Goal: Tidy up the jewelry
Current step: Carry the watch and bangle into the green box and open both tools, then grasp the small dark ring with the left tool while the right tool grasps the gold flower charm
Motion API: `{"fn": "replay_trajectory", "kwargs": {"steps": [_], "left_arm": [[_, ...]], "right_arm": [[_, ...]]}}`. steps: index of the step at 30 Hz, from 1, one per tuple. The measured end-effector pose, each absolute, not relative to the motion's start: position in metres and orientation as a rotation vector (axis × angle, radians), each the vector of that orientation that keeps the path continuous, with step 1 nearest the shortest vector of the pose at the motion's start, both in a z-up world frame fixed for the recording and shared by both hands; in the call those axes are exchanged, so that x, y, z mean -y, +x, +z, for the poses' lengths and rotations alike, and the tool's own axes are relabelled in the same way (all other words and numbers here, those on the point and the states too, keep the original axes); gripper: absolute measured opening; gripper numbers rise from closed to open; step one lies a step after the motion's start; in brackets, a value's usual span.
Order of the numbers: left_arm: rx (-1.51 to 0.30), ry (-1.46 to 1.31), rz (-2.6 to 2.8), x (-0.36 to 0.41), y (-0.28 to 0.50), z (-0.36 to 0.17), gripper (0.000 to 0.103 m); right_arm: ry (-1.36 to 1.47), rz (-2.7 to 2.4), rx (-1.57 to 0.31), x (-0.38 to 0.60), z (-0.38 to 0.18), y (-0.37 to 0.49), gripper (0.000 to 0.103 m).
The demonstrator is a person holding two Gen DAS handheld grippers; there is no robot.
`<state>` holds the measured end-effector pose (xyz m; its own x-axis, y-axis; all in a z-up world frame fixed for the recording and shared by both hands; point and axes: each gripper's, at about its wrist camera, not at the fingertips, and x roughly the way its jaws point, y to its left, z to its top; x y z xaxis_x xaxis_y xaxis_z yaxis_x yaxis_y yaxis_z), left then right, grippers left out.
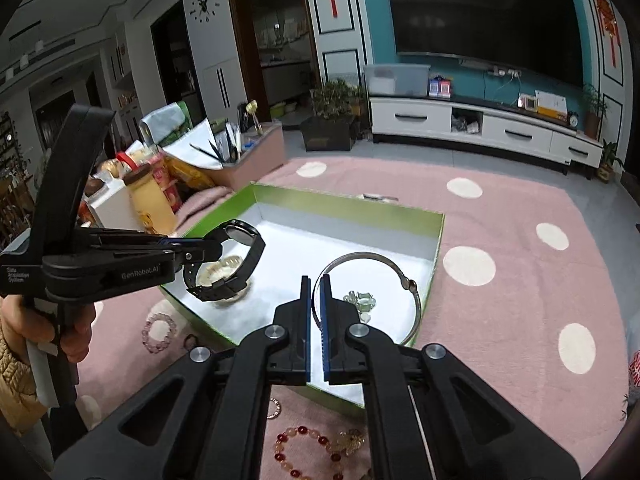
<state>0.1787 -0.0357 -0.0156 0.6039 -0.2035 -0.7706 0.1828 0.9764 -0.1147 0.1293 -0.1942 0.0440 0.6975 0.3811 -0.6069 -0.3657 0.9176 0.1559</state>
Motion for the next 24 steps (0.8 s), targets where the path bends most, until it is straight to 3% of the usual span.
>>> {"fn": "replay_trajectory", "kwargs": {"steps": [5, 9, 14, 24], "left_arm": [[-0.922, 0.009, -0.212, 0.045, 0.186, -0.031, 0.01], [-0.917, 0.033, -0.204, 0.049, 0.186, -0.032, 0.028], [-0.879, 0.01, -0.195, 0.036, 0.174, -0.019, 0.046], [-0.812, -0.072, -0.135, -0.018, 0.119, -0.003, 0.059]], "right_arm": [[0.023, 0.403, -0.733, 0.189, 0.023, 0.145, 0.006], [0.065, 0.373, -0.741, 0.196, 0.017, 0.148, 0.039], [0.126, 0.347, -0.705, 0.214, 0.03, 0.136, 0.04], [0.197, 0.308, -0.668, 0.246, 0.045, 0.08, 0.04]]}}
